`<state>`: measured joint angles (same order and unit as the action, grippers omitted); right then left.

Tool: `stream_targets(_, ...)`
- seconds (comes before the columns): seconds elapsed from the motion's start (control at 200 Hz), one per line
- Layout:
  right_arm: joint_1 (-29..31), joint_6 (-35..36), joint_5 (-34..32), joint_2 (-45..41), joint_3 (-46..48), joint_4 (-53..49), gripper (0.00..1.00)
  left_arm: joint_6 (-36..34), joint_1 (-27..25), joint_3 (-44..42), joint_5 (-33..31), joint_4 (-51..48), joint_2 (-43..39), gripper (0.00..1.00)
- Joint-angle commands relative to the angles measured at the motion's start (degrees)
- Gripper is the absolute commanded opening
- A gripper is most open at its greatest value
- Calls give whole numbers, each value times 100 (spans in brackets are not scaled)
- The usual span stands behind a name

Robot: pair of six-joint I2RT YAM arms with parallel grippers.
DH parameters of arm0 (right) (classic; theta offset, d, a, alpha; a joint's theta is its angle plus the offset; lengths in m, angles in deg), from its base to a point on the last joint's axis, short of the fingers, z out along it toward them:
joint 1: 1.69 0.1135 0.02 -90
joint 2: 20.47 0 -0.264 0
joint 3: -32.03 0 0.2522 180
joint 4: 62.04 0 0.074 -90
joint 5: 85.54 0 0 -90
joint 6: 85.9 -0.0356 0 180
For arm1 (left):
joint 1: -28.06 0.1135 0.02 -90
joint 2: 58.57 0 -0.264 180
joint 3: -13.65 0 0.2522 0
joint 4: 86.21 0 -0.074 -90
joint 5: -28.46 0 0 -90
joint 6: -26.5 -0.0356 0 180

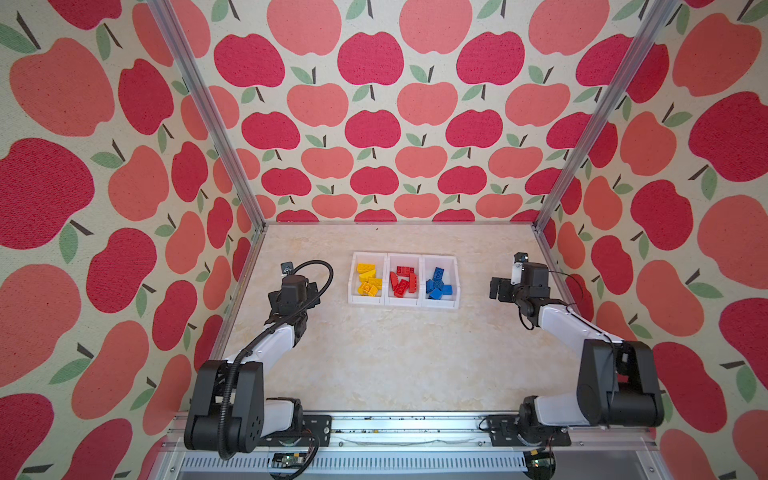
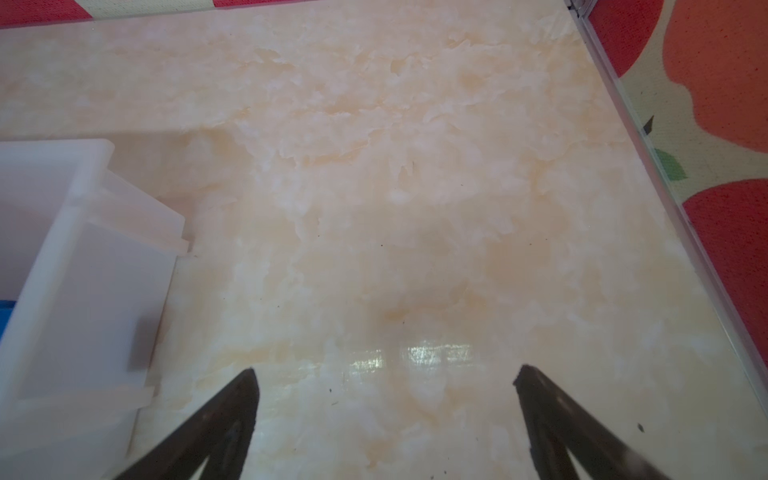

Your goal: Sort the legos into containers by color

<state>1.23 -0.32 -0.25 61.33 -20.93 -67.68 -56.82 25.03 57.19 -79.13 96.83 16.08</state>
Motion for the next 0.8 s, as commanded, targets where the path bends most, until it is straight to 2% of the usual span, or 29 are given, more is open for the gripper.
stream_targets(0.0,-36,482,-143,112,426,1645,99,-486,182,-353,129,1559,42,94)
stream_targets(0.095,-75,579,-68,167,826,2479,99,-549,312,-495,291,2010,205,94)
stream_targets(0.23,-139,535,98,291,1140,3073,99,-660,436,-575,420,2542,481,93)
stream_targets(0.31,-138,557,188,409,1338,3500,99,-507,562,-585,542,2513,583,93)
stream_targets(0.435,-134,557,234,649,1651,4288,99,-449,632,-907,513,3374,922,92)
stream_targets(0.575,-133,574,259,895,1903,4996,99,-394,677,-971,506,3778,1251,92)
stream_targets(0.795,-84,601,53,919,1956,5112,99,-360,724,-978,642,3739,1240,92)
